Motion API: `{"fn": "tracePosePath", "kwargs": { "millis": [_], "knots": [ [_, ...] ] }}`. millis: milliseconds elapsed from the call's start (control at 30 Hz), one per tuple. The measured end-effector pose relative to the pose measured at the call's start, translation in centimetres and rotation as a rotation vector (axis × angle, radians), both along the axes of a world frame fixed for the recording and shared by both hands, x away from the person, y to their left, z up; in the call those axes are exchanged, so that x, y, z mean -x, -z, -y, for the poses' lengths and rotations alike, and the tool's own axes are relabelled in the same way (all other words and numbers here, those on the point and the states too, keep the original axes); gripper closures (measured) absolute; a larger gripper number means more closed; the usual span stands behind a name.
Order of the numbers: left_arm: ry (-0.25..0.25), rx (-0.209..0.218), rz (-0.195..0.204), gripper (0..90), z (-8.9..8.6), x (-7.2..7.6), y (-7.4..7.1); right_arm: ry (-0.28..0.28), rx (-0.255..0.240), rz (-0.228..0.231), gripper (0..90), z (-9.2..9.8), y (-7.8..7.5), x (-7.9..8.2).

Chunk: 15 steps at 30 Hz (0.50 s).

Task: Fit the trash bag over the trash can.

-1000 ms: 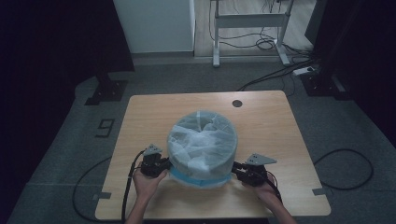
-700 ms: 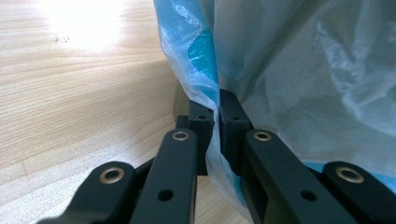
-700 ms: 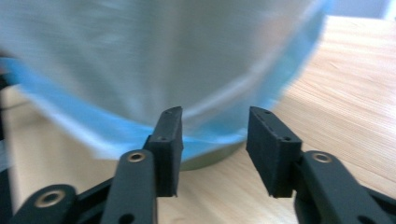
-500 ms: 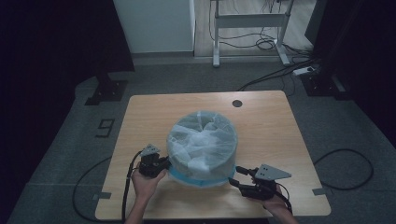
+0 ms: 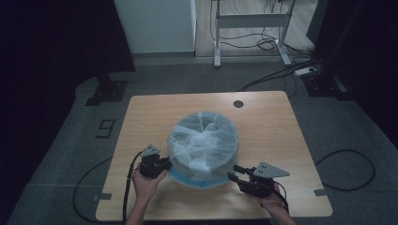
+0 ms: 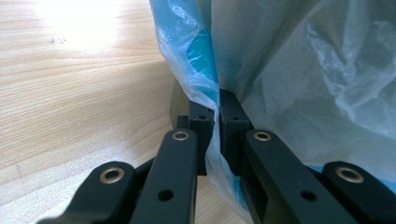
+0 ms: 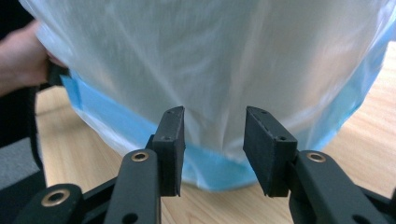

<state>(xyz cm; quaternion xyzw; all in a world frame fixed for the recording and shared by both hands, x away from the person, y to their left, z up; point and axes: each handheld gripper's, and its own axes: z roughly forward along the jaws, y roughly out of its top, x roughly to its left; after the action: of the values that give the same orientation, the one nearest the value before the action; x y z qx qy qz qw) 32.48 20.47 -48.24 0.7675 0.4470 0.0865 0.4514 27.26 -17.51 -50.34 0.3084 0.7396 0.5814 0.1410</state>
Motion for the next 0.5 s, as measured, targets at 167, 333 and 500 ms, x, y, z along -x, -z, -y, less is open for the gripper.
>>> {"fn": "tracePosePath", "kwargs": {
  "millis": [167, 333, 500],
  "knots": [
    [0.001, 0.003, -0.001, 85.6, 0.16, 0.03, 0.05, -0.015, -0.001, 0.016, 67.2, -0.11, -0.84, -0.17],
    [0.001, 0.003, 0.001, 85.6, 0.13, 0.01, 0.06, -0.013, 0.002, 0.035, 84.3, -0.29, -1.10, -0.12],
    [-0.001, 0.000, 0.007, 85.7, -0.02, 0.05, 0.00, -0.011, 0.000, 0.042, 89.2, -0.26, -1.10, -0.12]
  ]
}}
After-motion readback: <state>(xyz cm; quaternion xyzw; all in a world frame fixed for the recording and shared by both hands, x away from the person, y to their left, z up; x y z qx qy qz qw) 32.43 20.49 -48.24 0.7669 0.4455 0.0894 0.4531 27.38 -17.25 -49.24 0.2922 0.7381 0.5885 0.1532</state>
